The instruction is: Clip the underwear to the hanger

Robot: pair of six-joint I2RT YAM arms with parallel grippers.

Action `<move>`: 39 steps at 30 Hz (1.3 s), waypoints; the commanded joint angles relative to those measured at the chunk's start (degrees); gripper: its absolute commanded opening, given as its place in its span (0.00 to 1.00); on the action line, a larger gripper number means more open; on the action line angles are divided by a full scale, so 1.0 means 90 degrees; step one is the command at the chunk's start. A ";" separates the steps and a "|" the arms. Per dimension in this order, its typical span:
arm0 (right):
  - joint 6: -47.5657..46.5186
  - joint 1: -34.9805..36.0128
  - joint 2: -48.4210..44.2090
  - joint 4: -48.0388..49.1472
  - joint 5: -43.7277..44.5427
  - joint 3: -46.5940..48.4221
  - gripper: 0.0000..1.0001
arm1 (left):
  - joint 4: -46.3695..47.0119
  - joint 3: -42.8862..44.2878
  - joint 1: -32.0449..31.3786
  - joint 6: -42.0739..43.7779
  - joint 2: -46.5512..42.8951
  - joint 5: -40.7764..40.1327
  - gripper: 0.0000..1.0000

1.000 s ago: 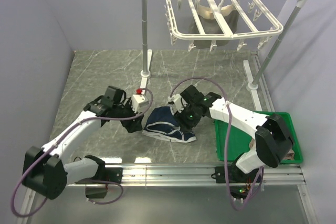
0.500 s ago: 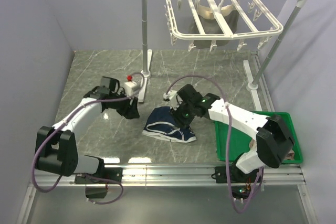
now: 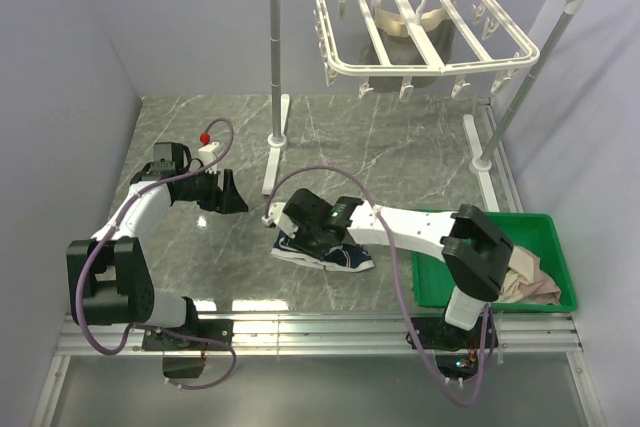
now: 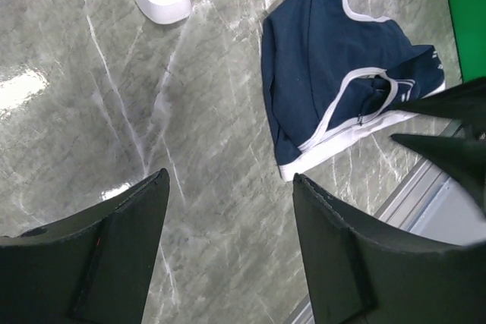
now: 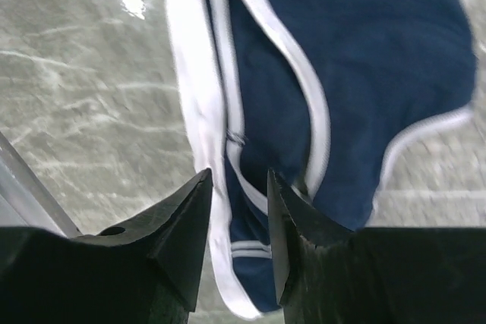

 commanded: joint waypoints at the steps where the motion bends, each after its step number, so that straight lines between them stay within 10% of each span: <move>1: -0.0204 0.0241 0.0365 -0.0244 0.0157 0.0390 0.41 | 0.0063 0.0202 0.0033 -0.0066 -0.0076 0.0313 0.72; 17: -0.0067 0.0281 0.1157 -0.0118 0.0811 0.0663 0.40 | 0.0092 0.0085 0.0091 0.0041 -0.0164 0.0284 0.74; 25: 0.0010 0.0271 0.1108 -0.0283 0.0675 0.0760 0.00 | 0.0112 0.0075 0.0101 0.0071 -0.0174 0.0323 0.73; 39: 0.0820 -0.0958 -0.0219 -0.0821 -0.1121 0.1669 0.00 | 0.0141 0.0036 0.0110 0.0061 -0.0233 0.0420 0.67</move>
